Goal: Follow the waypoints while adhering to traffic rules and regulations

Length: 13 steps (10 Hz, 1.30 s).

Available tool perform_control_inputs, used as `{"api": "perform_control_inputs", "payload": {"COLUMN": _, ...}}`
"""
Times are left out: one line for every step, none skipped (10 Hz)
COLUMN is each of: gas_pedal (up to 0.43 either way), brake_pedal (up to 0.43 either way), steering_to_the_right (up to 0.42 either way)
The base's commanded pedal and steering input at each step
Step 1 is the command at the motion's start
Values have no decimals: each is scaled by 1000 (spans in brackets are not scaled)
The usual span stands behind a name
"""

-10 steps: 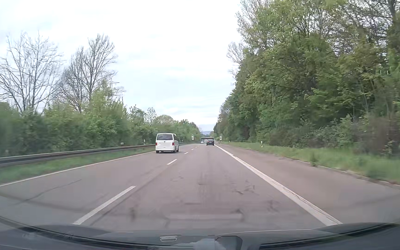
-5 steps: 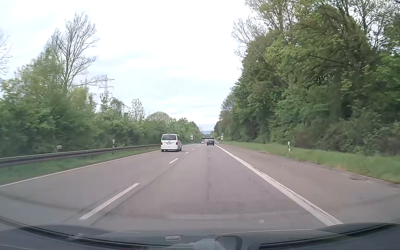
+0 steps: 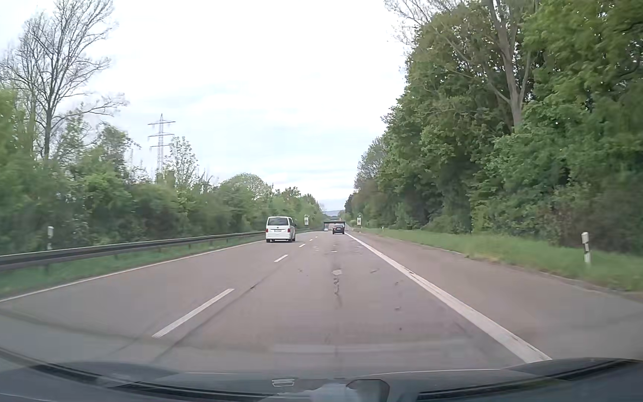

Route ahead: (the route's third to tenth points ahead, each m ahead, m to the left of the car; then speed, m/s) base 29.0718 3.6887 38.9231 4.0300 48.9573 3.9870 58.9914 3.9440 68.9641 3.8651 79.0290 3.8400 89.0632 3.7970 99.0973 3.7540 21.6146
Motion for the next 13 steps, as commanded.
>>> {"api": "perform_control_inputs", "payload": {"gas_pedal": 110, "brake_pedal": 0, "steering_to_the_right": -1}}
{"api": "perform_control_inputs", "payload": {"gas_pedal": 110, "brake_pedal": 0, "steering_to_the_right": -1}}
{"api": "perform_control_inputs", "payload": {"gas_pedal": 110, "brake_pedal": 0, "steering_to_the_right": -1}}
{"api": "perform_control_inputs", "payload": {"gas_pedal": 110, "brake_pedal": 0, "steering_to_the_right": -1}}
{"api": "perform_control_inputs", "payload": {"gas_pedal": 110, "brake_pedal": 0, "steering_to_the_right": -1}}
{"api": "perform_control_inputs", "payload": {"gas_pedal": 110, "brake_pedal": 0, "steering_to_the_right": -1}}
{"api": "perform_control_inputs", "payload": {"gas_pedal": 110, "brake_pedal": 0, "steering_to_the_right": -1}}
{"api": "perform_control_inputs", "payload": {"gas_pedal": 110, "brake_pedal": 0, "steering_to_the_right": -1}}
{"api": "perform_control_inputs", "payload": {"gas_pedal": 110, "brake_pedal": 0, "steering_to_the_right": -1}}
{"api": "perform_control_inputs", "payload": {"gas_pedal": 110, "brake_pedal": 0, "steering_to_the_right": -1}}
{"api": "perform_control_inputs", "payload": {"gas_pedal": 110, "brake_pedal": 0, "steering_to_the_right": -1}}
{"api": "perform_control_inputs", "payload": {"gas_pedal": 110, "brake_pedal": 0, "steering_to_the_right": -1}}
{"api": "perform_control_inputs", "payload": {"gas_pedal": 110, "brake_pedal": 0, "steering_to_the_right": -1}}
